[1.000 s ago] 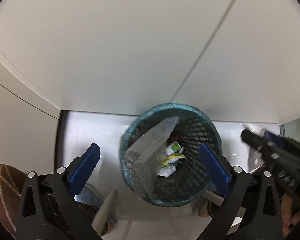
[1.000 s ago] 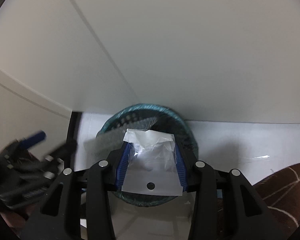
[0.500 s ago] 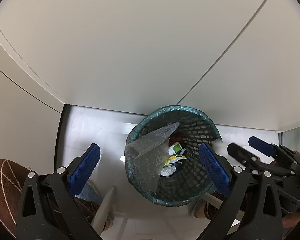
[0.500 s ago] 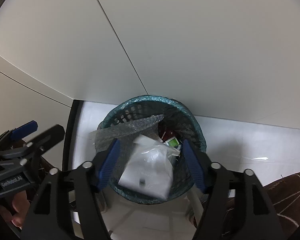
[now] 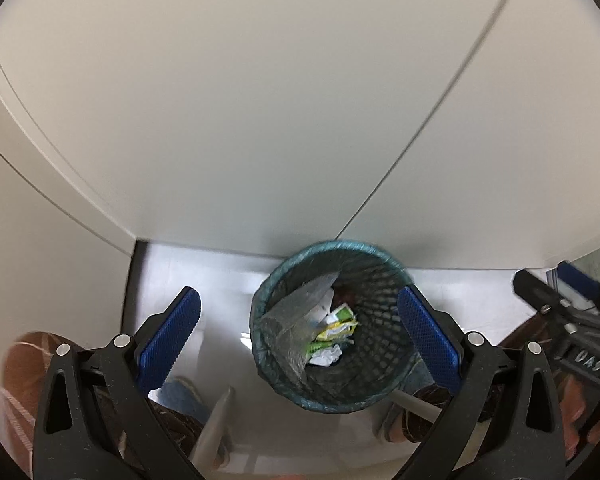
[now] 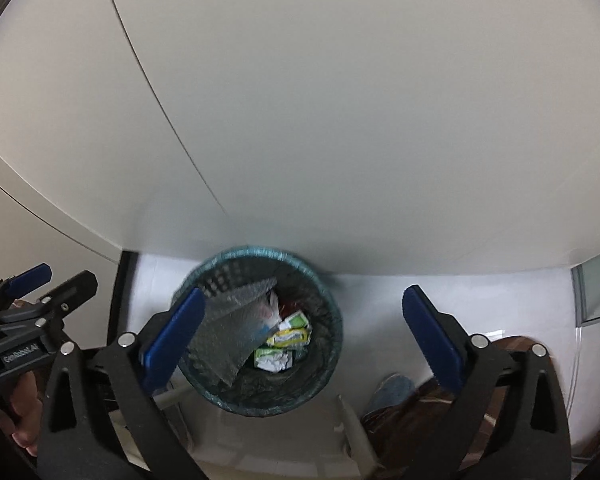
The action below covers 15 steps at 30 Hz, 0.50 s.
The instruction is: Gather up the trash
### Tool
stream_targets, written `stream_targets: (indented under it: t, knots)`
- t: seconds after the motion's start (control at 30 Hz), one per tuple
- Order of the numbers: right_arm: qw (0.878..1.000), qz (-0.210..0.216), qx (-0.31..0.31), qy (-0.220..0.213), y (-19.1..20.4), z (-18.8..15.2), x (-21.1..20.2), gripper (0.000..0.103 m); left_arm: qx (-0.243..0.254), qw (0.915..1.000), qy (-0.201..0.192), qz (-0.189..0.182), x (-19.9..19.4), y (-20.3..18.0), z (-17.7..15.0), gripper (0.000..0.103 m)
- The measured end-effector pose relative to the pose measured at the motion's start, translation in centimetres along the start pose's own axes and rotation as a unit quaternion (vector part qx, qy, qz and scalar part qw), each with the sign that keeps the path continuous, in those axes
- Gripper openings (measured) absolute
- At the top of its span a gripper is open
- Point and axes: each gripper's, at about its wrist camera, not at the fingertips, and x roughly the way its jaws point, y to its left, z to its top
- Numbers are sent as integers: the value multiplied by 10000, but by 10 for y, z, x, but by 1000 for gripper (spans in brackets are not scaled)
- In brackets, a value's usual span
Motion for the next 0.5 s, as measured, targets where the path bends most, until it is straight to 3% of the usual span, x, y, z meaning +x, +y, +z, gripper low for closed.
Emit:
stream_targets:
  t: [0.5]
  knots:
    - [9909, -86, 246, -1322, -16, 30, -210, 95, 417, 9942, -996, 28, -190, -29, 21, 97]
